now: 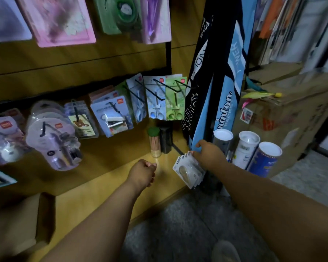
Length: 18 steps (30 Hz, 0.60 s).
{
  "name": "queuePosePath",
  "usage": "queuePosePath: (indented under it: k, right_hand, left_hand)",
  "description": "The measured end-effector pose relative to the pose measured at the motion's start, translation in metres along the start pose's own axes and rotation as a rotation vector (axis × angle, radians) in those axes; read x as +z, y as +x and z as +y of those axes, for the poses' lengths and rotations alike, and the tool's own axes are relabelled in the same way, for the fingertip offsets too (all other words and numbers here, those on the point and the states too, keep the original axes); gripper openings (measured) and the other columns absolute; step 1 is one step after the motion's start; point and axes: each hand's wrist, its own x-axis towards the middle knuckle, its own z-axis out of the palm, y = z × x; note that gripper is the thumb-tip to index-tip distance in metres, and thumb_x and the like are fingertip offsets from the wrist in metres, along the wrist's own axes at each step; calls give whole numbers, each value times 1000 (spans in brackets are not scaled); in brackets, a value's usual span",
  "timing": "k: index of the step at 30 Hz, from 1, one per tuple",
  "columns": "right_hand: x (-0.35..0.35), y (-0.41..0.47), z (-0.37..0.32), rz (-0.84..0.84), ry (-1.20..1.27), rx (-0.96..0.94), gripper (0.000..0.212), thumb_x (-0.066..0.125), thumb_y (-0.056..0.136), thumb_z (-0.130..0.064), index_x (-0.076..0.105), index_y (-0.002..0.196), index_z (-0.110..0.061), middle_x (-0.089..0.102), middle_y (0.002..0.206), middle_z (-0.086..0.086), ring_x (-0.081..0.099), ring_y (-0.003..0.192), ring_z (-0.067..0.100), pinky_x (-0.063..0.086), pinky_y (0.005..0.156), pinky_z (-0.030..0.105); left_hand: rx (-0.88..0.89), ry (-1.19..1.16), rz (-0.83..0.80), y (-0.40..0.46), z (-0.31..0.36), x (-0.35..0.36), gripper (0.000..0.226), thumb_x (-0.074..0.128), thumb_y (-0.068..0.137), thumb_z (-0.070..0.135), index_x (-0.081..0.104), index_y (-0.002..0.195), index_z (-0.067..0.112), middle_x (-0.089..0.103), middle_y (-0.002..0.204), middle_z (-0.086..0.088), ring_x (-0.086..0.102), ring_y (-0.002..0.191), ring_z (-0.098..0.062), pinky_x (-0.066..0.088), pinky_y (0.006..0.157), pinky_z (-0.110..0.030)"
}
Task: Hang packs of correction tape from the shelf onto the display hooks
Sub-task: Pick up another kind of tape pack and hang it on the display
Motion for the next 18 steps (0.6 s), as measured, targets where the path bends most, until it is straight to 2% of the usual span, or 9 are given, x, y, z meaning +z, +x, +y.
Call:
queuePosePath:
  k: [4,9,13,18]
  right_hand:
    - [26,10,19,-46,-8,39,33,53,94,-37,51,107,-7,61,107,17,59,101,32,49,83,39]
    - [52,28,39,-110,-21,116,36,49,95,-36,52,115,-7,61,112,15,60,105,31,48,87,38]
    - [76,48,48,-163,-44,163,31,47,96,-28,55,114,-5,60,113,17,59,108,34,46,87,37]
    - [101,66,61,-182,-50,253,33,49,95,-29,58,119,-8,62,118,16,58,110,35,46,88,38]
  left_hand:
    - [-60,28,-22,22,-20,13,16,51,99,24,48,96,8,57,73,-10,53,59,-22,44,56,-28]
    - [-118,64,-50,53,-39,30,18,53,98,27,52,96,9,59,73,-12,55,61,-26,46,55,-28]
    - [-168,34,-82,75,-51,45,17,52,99,28,49,91,13,56,68,-8,54,56,-20,47,51,-27]
    - [-207,25,-115,96,-69,62,13,51,99,25,49,96,12,55,67,-7,53,55,-17,45,52,-27]
